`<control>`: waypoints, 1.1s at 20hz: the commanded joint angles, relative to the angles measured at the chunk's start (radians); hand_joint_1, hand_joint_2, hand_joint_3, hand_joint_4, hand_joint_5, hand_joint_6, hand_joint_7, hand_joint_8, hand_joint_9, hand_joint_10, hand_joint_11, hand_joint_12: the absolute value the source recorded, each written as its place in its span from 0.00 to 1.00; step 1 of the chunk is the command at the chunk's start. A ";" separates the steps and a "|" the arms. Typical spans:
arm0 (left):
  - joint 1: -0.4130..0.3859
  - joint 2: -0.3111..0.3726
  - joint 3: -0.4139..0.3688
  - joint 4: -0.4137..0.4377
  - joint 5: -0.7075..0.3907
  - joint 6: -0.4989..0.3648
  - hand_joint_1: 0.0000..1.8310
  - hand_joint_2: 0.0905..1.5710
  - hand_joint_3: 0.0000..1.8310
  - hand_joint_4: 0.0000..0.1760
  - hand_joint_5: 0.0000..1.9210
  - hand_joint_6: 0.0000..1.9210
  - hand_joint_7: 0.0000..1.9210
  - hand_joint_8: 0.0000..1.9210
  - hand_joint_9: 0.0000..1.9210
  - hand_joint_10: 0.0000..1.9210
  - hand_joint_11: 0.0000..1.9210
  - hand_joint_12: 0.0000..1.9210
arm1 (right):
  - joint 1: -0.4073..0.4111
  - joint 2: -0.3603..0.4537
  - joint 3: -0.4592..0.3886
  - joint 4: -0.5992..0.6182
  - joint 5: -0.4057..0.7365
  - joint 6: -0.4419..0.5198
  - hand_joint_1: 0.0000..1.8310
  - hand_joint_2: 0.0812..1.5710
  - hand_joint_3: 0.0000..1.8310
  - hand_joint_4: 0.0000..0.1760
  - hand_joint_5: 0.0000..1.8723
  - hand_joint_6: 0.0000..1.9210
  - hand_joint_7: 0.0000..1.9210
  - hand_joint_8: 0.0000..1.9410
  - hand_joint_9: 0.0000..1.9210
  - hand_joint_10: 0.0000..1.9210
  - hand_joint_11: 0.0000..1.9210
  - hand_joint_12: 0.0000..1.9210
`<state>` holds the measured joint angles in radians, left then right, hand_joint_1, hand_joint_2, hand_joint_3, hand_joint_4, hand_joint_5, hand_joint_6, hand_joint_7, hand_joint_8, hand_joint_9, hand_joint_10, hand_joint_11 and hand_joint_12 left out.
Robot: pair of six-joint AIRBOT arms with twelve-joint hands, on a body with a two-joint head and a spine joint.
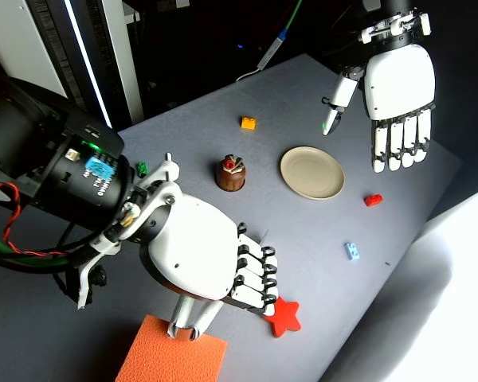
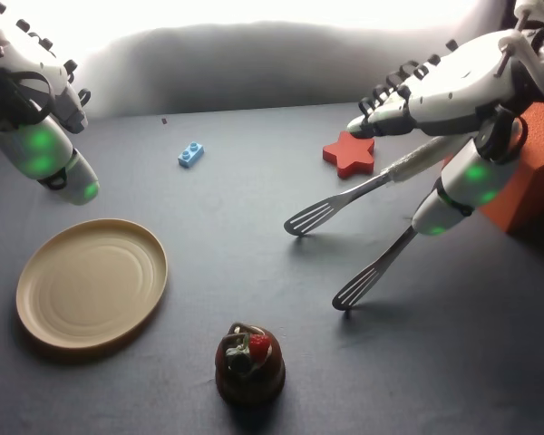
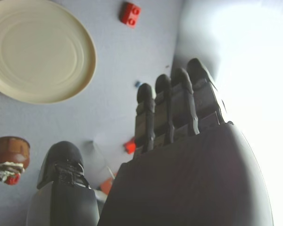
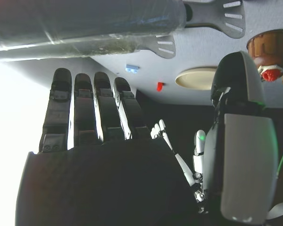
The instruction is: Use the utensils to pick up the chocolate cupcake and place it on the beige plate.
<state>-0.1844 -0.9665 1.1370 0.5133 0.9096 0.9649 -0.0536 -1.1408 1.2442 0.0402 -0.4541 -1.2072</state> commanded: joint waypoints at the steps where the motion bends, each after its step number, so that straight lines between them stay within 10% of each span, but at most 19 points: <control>1: -0.014 0.006 -0.001 0.046 -0.042 0.004 0.07 0.69 0.00 0.00 0.12 0.00 0.10 0.00 0.08 0.00 0.00 0.18 | 0.011 0.003 0.005 -0.001 0.064 0.003 0.26 0.58 0.00 0.00 0.00 0.00 0.00 0.00 0.00 0.00 0.00 0.10; 22: -0.013 0.004 -0.002 0.047 -0.041 0.004 0.07 0.69 0.00 0.00 0.09 0.00 0.08 0.00 0.06 0.00 0.00 0.12 | -0.060 -0.072 0.087 -0.150 0.033 -0.028 0.31 0.59 0.00 0.00 0.00 0.00 0.00 0.00 0.00 0.00 0.00 0.00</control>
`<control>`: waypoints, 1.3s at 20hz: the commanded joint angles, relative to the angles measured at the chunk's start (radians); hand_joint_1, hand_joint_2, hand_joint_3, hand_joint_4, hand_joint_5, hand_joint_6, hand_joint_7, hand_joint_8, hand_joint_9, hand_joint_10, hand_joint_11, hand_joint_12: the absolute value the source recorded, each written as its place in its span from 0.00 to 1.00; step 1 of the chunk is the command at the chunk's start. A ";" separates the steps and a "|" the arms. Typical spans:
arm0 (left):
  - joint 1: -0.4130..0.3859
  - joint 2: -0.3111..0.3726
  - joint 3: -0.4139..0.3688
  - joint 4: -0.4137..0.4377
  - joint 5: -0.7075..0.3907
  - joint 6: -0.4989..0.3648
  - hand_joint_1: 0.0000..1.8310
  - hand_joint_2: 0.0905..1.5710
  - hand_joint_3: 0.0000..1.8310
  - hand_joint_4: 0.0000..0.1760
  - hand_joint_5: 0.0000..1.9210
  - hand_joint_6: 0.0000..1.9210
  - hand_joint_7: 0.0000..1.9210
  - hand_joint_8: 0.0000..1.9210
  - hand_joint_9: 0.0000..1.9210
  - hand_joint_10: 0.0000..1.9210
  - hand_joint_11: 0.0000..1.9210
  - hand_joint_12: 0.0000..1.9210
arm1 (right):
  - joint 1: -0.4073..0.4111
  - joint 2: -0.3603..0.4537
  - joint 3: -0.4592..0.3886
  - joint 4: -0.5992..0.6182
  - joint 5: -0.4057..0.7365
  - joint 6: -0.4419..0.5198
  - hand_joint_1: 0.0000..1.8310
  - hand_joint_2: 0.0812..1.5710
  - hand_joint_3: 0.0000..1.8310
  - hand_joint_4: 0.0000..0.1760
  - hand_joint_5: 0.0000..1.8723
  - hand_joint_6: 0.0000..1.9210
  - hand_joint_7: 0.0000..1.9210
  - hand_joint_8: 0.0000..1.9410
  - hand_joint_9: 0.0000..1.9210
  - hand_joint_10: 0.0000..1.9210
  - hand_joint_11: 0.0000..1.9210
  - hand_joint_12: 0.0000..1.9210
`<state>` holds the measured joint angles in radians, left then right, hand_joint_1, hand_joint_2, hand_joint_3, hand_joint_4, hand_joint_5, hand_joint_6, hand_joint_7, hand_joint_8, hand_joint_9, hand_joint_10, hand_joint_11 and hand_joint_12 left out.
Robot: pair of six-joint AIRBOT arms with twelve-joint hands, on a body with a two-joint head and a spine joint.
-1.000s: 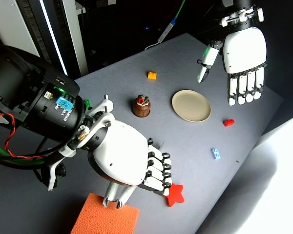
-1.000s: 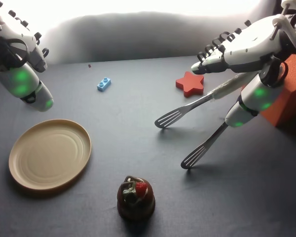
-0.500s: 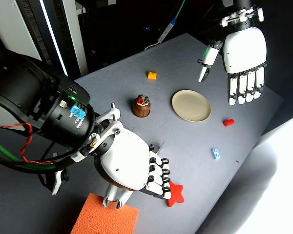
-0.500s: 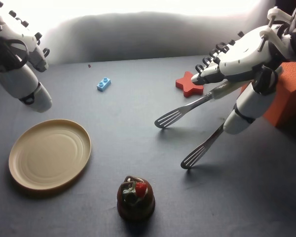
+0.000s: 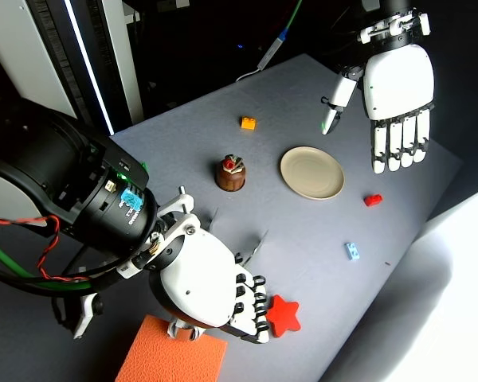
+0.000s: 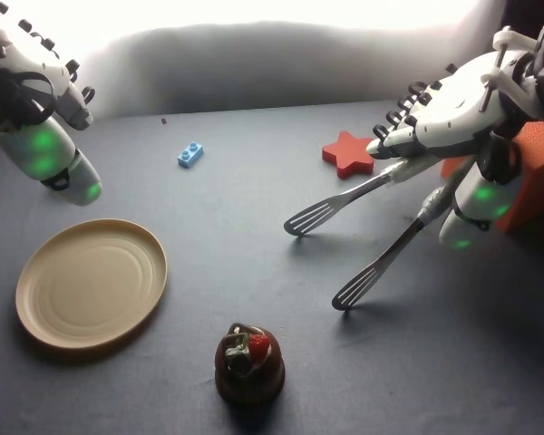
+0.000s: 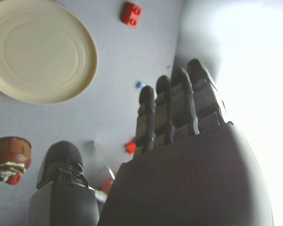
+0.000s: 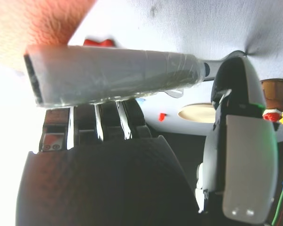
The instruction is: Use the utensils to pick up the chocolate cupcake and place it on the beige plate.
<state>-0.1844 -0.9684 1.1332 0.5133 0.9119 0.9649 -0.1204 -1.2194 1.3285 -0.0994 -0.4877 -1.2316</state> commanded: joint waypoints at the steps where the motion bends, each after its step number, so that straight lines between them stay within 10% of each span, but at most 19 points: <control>1: -0.012 0.006 0.002 0.047 -0.044 0.004 0.07 0.69 0.00 0.00 0.09 0.00 0.08 0.00 0.05 0.00 0.00 0.10 | -0.001 0.001 0.004 -0.014 0.074 -0.007 0.32 0.59 0.00 0.00 0.00 0.00 0.00 0.00 0.00 0.00 0.00 0.00; 26: -0.010 0.005 -0.002 0.047 -0.043 0.004 0.09 0.69 0.00 0.00 0.10 0.00 0.09 0.00 0.06 0.00 0.00 0.12 | -0.094 -0.054 0.049 -0.021 0.132 0.014 0.39 0.66 0.00 0.00 0.00 0.00 0.01 0.00 0.02 0.00 0.00 0.11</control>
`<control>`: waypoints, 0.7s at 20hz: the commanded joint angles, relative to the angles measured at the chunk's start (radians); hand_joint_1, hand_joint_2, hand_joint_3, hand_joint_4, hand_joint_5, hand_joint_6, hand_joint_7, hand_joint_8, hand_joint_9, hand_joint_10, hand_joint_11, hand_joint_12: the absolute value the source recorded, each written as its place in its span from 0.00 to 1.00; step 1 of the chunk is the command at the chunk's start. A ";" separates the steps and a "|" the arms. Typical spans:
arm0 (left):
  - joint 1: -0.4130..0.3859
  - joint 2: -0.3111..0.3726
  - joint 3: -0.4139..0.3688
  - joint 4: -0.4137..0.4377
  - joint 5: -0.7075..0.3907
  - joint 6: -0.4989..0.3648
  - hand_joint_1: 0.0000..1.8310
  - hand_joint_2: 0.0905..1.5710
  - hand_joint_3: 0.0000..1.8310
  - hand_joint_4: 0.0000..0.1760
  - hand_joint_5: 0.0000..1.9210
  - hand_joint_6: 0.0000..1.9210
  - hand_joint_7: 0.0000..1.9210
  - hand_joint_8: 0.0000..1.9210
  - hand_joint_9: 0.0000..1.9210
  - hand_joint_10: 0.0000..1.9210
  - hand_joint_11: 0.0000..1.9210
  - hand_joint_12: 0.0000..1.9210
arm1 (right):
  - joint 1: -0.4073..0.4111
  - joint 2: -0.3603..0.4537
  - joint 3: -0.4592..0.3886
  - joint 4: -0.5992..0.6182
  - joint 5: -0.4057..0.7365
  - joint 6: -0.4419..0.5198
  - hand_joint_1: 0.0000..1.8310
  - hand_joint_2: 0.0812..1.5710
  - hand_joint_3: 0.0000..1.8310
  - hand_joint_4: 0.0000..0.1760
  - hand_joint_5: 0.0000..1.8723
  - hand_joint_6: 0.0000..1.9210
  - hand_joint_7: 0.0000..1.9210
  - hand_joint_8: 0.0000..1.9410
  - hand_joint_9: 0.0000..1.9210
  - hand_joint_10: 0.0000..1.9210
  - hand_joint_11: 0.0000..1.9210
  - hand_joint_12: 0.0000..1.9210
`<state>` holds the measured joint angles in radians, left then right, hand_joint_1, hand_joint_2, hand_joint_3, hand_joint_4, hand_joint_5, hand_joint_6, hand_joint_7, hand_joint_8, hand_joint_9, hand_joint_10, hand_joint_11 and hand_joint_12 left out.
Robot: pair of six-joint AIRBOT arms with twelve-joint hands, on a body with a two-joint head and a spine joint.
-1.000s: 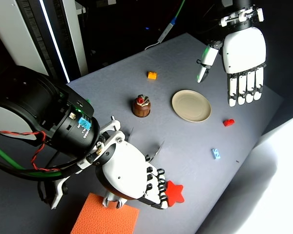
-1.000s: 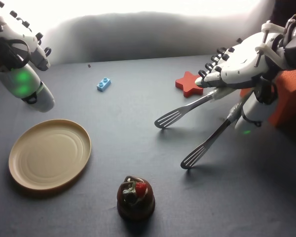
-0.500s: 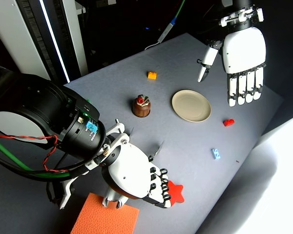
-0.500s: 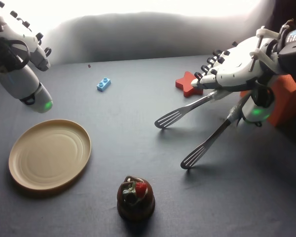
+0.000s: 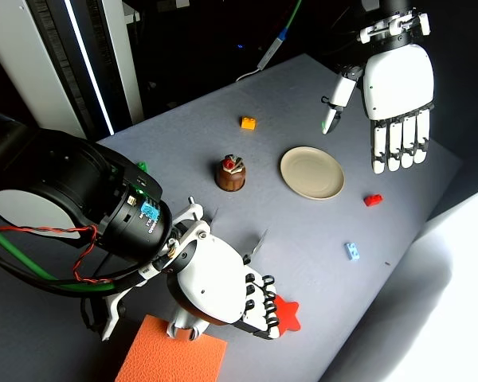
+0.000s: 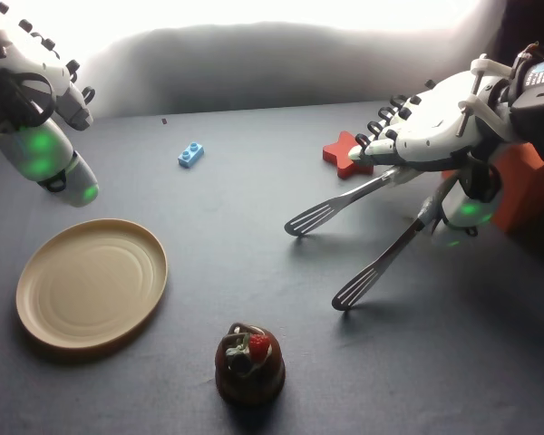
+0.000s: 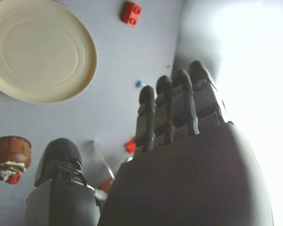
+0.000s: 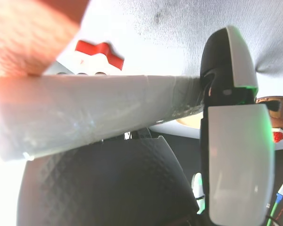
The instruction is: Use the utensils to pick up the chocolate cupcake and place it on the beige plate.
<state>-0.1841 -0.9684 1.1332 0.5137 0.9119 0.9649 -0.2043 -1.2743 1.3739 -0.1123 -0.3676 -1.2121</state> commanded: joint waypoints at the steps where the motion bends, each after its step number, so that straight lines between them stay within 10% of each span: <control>1: -0.010 0.005 -0.002 0.046 -0.043 0.004 0.09 0.69 0.00 0.00 0.10 0.00 0.09 0.00 0.07 0.00 0.00 0.12 | -0.012 0.001 0.003 -0.008 0.013 -0.006 0.38 0.66 0.00 0.00 0.01 0.00 0.03 0.00 0.03 0.01 0.00 0.16; 14: -0.010 0.003 0.000 0.047 -0.043 0.004 0.11 0.68 0.00 0.00 0.12 0.00 0.10 0.00 0.08 0.00 0.00 0.16 | -0.014 -0.009 0.014 -0.008 -0.010 0.017 0.44 0.71 0.01 0.00 0.13 0.01 0.16 0.01 0.18 0.02 0.00 0.51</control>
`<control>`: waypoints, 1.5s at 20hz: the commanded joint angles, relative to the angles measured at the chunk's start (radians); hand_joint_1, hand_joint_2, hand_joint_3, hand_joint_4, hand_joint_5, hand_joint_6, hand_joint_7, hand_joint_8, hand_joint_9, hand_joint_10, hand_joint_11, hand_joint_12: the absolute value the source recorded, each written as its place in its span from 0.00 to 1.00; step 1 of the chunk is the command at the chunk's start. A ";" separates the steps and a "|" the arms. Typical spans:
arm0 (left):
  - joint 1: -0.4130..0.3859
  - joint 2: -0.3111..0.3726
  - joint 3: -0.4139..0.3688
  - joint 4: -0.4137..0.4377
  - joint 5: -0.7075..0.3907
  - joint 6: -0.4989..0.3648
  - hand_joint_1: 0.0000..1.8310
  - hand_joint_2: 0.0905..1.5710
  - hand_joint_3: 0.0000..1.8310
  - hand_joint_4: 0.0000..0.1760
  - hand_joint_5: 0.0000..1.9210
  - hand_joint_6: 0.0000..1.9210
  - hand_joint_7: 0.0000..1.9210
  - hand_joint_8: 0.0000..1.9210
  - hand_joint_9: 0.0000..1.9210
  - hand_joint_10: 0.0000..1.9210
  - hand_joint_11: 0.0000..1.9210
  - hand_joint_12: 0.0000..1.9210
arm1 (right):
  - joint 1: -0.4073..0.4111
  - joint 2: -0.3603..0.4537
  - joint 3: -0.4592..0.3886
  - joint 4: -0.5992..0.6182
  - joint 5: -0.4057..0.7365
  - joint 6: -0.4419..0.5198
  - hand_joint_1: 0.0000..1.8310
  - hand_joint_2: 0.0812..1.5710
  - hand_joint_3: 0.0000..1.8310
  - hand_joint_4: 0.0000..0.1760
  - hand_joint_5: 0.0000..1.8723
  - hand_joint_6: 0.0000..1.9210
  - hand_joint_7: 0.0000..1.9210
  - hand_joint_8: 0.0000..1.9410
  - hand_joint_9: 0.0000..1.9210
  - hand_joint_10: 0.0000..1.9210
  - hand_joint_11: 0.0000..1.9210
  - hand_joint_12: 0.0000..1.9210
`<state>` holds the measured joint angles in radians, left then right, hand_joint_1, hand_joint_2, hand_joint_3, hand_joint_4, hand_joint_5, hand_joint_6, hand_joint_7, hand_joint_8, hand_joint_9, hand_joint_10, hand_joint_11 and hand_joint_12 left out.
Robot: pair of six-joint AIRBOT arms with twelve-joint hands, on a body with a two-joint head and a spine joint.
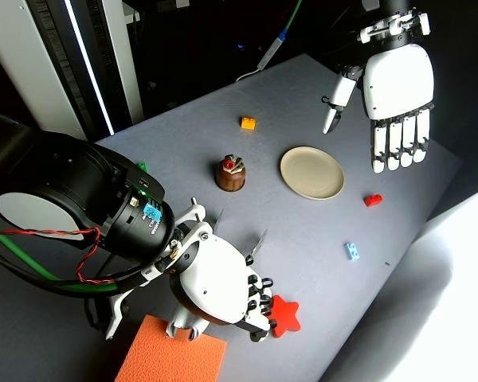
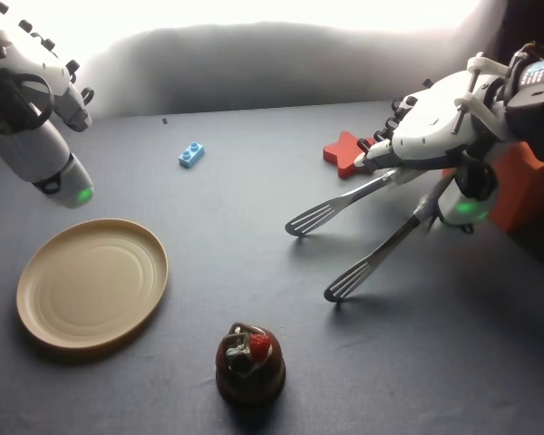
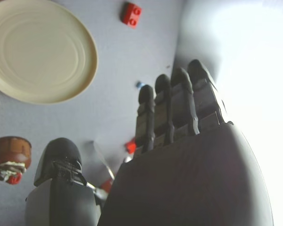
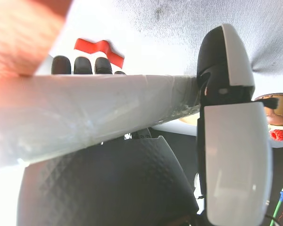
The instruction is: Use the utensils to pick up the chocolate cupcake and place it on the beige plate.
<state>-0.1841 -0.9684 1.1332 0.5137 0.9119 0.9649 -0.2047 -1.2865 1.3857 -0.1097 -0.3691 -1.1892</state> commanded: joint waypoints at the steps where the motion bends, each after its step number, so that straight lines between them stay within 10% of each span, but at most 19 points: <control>1: -0.010 0.003 -0.001 0.047 -0.043 0.004 0.12 0.68 0.00 0.00 0.13 0.00 0.11 0.00 0.08 0.00 0.00 0.17 | -0.014 0.002 0.002 -0.010 -0.009 -0.001 0.44 0.70 0.00 0.00 0.14 0.01 0.18 0.01 0.20 0.03 0.00 0.55; 5: -0.010 0.004 -0.004 0.047 -0.042 0.004 0.11 0.68 0.00 0.00 0.12 0.00 0.10 0.00 0.08 0.00 0.00 0.16 | -0.014 0.001 0.002 -0.010 -0.008 -0.001 0.43 0.70 0.00 0.00 0.25 0.02 0.31 0.02 0.31 0.08 0.04 0.70; 8: -0.010 0.005 -0.004 0.047 -0.042 0.004 0.09 0.68 0.00 0.00 0.11 0.00 0.09 0.00 0.07 0.00 0.00 0.14 | -0.005 0.001 0.002 -0.010 -0.012 0.007 0.42 0.70 0.00 0.00 0.30 0.01 0.35 0.04 0.18 0.49 0.06 0.80; 12: -0.010 0.003 0.000 0.047 -0.043 0.004 0.12 0.68 0.00 0.00 0.12 0.00 0.10 0.00 0.07 0.00 0.00 0.14 | 0.004 0.002 -0.001 -0.010 -0.012 0.009 0.45 0.68 0.00 0.00 0.34 0.03 0.21 0.47 0.13 0.71 0.10 0.89; 15: -0.010 0.004 -0.006 0.047 -0.042 0.004 0.12 0.68 0.00 0.00 0.11 0.00 0.09 0.00 0.07 0.00 0.00 0.14 | 0.012 0.005 -0.003 -0.010 -0.007 0.011 0.46 0.67 0.00 0.00 0.24 0.35 0.20 0.61 0.17 0.76 0.14 0.91; 30: -0.009 0.004 -0.002 0.047 -0.043 0.004 0.12 0.68 0.00 0.00 0.12 0.00 0.10 0.00 0.08 0.00 0.00 0.16 | 0.054 0.031 -0.036 -0.010 0.040 0.017 0.45 0.67 0.00 0.00 0.21 0.45 0.19 0.66 0.16 0.80 0.15 0.93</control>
<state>-0.1841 -0.9684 1.1313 0.5140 0.9119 0.9649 -0.1661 -1.2640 1.3518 -0.1112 -0.4126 -1.1736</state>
